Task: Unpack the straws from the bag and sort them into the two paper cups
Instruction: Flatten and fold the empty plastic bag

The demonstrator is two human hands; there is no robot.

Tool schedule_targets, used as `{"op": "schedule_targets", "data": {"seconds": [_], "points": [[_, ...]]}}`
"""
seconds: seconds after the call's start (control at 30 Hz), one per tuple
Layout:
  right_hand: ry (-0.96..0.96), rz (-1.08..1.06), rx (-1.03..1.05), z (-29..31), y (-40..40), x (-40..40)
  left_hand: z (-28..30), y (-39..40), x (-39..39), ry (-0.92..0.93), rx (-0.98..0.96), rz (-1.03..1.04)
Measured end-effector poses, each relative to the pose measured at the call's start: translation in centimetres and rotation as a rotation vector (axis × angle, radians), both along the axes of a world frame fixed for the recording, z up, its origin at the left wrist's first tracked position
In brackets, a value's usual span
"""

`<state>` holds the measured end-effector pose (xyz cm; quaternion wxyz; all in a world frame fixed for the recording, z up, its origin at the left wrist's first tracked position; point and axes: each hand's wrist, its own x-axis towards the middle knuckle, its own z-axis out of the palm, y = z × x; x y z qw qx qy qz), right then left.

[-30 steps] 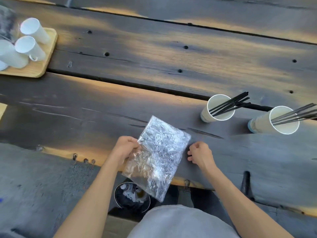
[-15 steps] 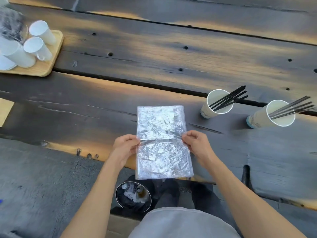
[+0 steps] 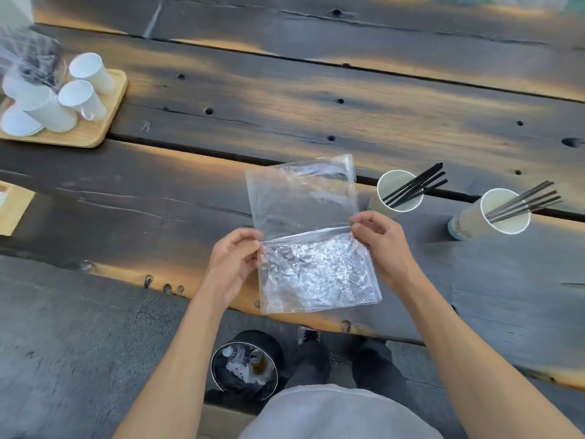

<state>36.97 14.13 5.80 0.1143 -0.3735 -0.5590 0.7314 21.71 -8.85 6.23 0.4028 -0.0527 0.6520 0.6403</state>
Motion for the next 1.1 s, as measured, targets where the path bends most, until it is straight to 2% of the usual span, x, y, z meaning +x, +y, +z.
{"op": "schedule_targets", "data": {"seconds": [0.13,0.3,0.47,0.6,0.67,0.73,0.83,1.0,1.1], "points": [[0.046,-0.004,-0.079,0.6,-0.3,0.1,0.4,-0.3,0.1,-0.001,0.053,0.026],[0.117,-0.003,-0.121,0.8,-0.2,0.6,1.0,-0.1,0.7,0.068,0.008,0.057],[0.053,0.045,0.014,1.1,-0.5,1.2,1.4,-0.1,1.7,0.12,-0.018,0.043],[0.074,0.102,-0.157,1.3,-0.4,1.7,1.6,0.5,3.1,0.171,0.027,0.132],[0.032,0.239,-0.217,1.7,-0.4,2.1,1.8,0.8,3.8,0.157,0.031,0.222],[0.001,0.353,-0.186,1.9,-0.2,2.5,2.2,1.1,4.6,0.149,0.044,0.315],[-0.022,0.401,-0.126,2.2,-0.1,2.5,2.7,0.9,5.9,0.09,0.061,0.396],[-0.002,0.427,-0.063,2.3,-0.4,1.6,2.5,-1.5,10.0,-0.053,0.018,0.217],[-0.002,0.461,-0.103,2.1,-1.3,0.8,2.1,-3.2,13.3,-0.061,-0.019,0.285]]}}
